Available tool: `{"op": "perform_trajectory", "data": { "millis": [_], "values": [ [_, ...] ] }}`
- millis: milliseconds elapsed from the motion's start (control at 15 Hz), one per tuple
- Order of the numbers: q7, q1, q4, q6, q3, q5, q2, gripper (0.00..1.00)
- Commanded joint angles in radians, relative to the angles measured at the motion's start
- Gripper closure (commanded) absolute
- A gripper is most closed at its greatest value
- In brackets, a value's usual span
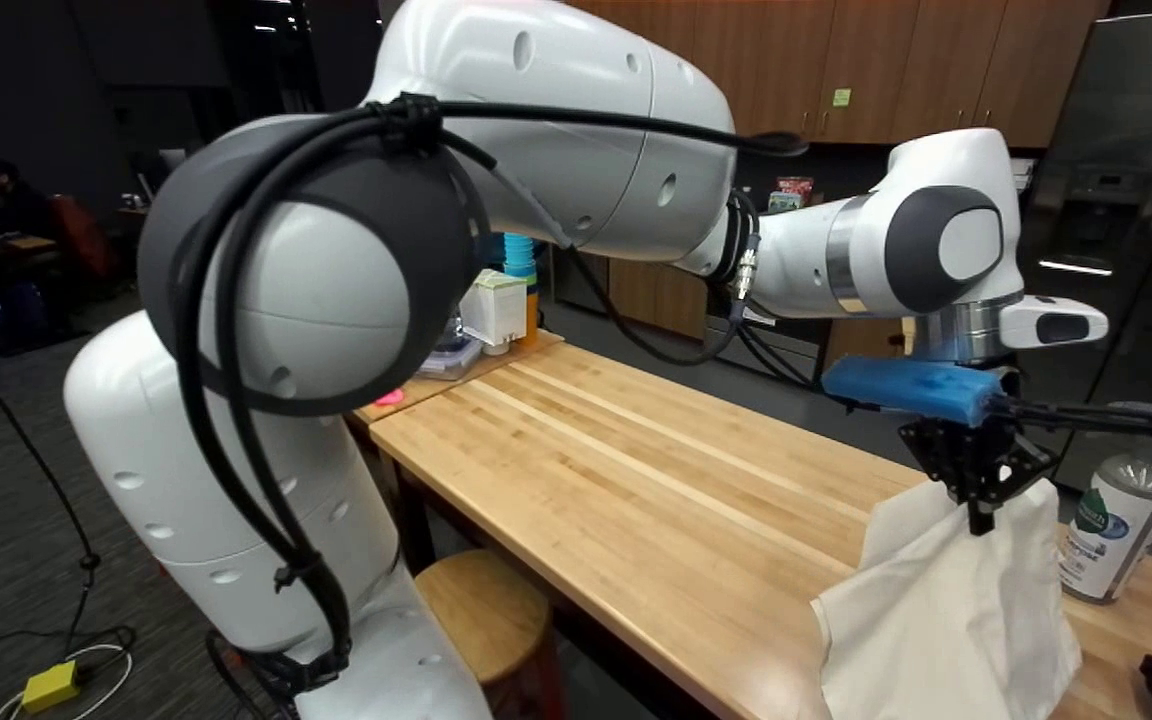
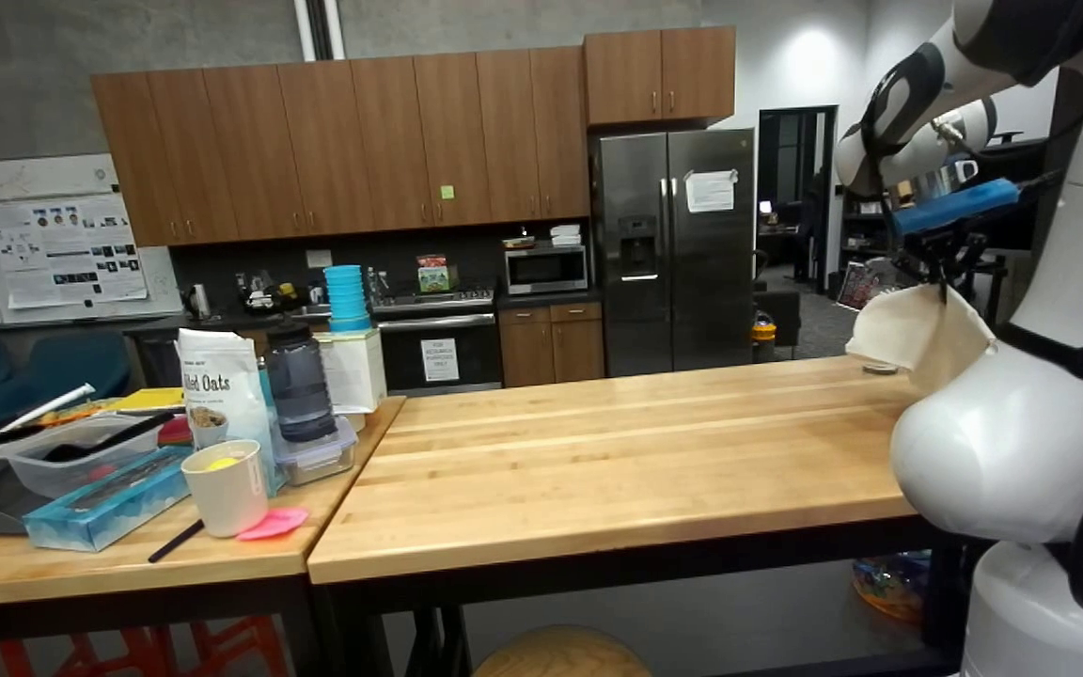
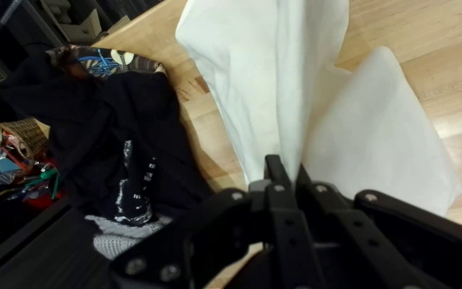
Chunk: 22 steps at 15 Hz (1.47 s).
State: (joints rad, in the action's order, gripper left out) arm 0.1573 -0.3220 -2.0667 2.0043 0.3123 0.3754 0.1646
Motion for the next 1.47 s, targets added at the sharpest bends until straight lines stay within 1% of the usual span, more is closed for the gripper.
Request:
{"op": "perform_trajectory", "data": {
  "millis": [0, 200, 400, 667, 933, 1133, 1400],
  "values": [
    [-0.062, -0.004, 0.040, 0.023, 0.007, -0.015, -0.051, 0.99],
    [-0.097, 0.025, 0.050, 0.057, -0.014, -0.053, -0.110, 0.99],
    [-0.127, 0.064, 0.083, 0.091, -0.052, -0.100, -0.181, 0.99],
    [-0.179, 0.113, 0.194, 0.099, -0.104, -0.150, -0.309, 0.99],
    [-0.245, 0.166, 0.308, 0.093, -0.181, -0.228, -0.433, 0.99],
    [-0.276, 0.212, 0.366, 0.078, -0.248, -0.274, -0.508, 0.99],
    [-0.331, 0.269, 0.427, 0.033, -0.321, -0.293, -0.586, 0.99]
  ]
}}
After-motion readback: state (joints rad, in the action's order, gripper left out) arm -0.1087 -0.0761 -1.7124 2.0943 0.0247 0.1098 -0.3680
